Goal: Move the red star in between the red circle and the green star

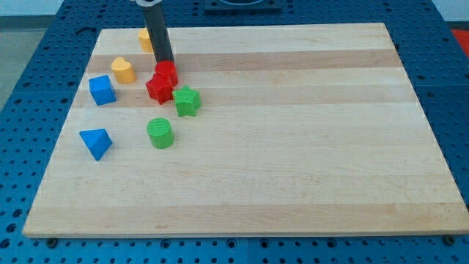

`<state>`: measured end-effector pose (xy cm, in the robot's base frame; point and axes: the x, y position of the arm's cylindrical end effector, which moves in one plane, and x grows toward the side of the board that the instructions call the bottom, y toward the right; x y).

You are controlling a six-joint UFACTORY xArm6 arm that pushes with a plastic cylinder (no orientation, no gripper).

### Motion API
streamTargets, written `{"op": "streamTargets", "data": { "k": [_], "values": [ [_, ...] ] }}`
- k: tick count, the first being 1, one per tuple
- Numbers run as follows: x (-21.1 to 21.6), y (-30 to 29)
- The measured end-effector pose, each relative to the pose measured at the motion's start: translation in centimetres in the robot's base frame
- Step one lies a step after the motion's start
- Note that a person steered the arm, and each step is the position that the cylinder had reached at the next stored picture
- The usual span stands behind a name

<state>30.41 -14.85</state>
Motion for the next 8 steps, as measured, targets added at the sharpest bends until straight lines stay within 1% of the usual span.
{"op": "streamTargets", "data": {
  "k": [1,2,3,4,6,7,8],
  "values": [
    [-1.5,-0.1],
    [-3.4,-1.9],
    [-1.7,-3.9],
    [2.1,-4.5],
    [6.4,-4.6],
    [7.5,-3.4],
    [7.4,-3.3]
  ]
}}
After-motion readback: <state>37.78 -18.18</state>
